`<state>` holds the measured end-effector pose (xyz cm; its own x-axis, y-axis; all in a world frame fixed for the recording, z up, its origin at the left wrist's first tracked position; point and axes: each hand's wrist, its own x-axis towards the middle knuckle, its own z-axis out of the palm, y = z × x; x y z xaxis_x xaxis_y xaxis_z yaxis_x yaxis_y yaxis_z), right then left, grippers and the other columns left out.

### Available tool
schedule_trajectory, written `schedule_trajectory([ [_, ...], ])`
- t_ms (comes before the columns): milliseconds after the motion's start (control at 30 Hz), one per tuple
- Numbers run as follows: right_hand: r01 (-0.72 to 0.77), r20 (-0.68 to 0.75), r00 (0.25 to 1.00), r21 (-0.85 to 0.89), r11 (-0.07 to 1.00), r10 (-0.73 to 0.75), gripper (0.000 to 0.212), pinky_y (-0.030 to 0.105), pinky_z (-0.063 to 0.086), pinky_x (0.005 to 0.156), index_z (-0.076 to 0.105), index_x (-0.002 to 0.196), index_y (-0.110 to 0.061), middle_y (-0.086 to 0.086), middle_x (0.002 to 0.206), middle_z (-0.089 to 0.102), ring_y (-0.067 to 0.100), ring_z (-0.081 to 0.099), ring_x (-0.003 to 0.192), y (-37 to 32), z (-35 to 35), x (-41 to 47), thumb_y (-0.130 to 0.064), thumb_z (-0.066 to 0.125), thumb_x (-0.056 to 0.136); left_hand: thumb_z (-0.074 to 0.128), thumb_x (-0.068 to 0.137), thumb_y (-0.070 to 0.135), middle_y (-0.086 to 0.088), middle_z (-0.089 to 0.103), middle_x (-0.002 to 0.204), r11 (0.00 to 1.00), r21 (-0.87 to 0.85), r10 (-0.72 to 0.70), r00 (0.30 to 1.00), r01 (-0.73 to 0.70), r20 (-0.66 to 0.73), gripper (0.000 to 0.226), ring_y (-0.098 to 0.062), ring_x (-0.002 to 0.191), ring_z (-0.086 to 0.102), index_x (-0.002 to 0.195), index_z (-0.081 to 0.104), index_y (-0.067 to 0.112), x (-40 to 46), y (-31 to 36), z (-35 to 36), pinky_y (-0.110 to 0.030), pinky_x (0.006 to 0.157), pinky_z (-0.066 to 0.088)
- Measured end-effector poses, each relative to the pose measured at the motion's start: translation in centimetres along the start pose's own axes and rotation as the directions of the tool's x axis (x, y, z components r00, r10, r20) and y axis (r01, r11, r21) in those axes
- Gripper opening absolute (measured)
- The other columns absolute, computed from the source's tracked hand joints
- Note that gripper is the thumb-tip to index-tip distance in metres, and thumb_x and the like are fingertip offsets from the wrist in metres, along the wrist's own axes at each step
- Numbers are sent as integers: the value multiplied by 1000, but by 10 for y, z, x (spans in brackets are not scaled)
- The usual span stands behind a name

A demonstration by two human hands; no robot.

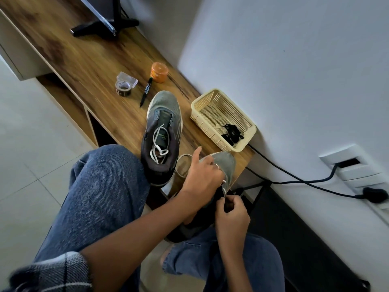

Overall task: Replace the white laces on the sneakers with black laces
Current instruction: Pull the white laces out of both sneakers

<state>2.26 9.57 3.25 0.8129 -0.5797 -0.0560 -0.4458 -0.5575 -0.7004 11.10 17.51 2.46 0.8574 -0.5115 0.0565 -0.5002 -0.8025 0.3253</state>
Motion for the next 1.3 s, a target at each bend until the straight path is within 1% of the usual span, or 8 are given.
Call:
schedule_trajectory([
  [100,3,-23,1000,-10,1000,-3,8,35,53,68,64,93,-11,0,79,64,15,61,75,2,1,1,-14,56,91,50,98,27,4,67,91,941,-319,-144,986,108,-89,10,-16,100,59,99,60,23,1,2,-4,-47,113,28],
  [267,-10,-54,998,-10,1000,10,9,33,49,64,64,93,-10,3,75,63,19,61,72,6,3,1,-13,56,90,53,96,26,8,64,83,441,-867,-650,749,231,-131,5,-9,78,61,97,55,21,4,-7,-25,-28,67,45],
  [500,7,-39,999,-45,999,-8,8,30,46,62,63,91,-10,0,76,62,13,58,71,5,3,3,-14,56,91,70,76,28,7,61,124,953,-299,-117,962,40,-246,40,-22,129,39,115,64,27,2,-8,-4,-47,107,18],
  [767,16,-34,999,-34,999,-17,7,33,50,66,63,90,-11,0,77,63,15,60,74,4,4,1,-13,57,91,50,93,25,9,65,115,997,-54,-60,997,58,-40,21,-16,139,25,100,70,25,-1,2,-4,-44,106,-19],
  [933,24,-34,999,-25,999,-25,6,17,40,57,62,88,-10,-2,74,61,6,56,70,2,3,0,-11,57,91,71,79,23,9,67,71,993,-97,-91,964,69,-249,7,-16,110,58,77,65,24,-3,8,7,-45,108,7],
  [1033,21,-42,999,-11,1000,-22,5,13,38,56,62,90,-11,-2,75,61,5,56,70,3,3,0,-11,57,91,61,91,21,11,63,76,809,-563,-422,835,171,-353,5,-10,89,60,88,59,24,3,5,2,-37,105,22],
  [1167,19,-52,998,-7,1000,-20,6,12,39,55,63,89,-9,-3,73,61,3,55,69,5,3,-1,-11,57,91,55,97,23,12,70,88,121,-988,-831,554,98,-47,8,-1,72,61,92,52,28,9,-6,-19,-28,72,46],
  [1300,19,-46,999,-17,1000,-20,7,13,38,54,62,86,-10,-3,71,60,4,55,67,5,3,0,-10,57,91,52,96,25,12,63,107,290,-946,-816,553,143,-166,10,-7,104,54,99,49,34,9,-5,-24,-38,93,44],
])
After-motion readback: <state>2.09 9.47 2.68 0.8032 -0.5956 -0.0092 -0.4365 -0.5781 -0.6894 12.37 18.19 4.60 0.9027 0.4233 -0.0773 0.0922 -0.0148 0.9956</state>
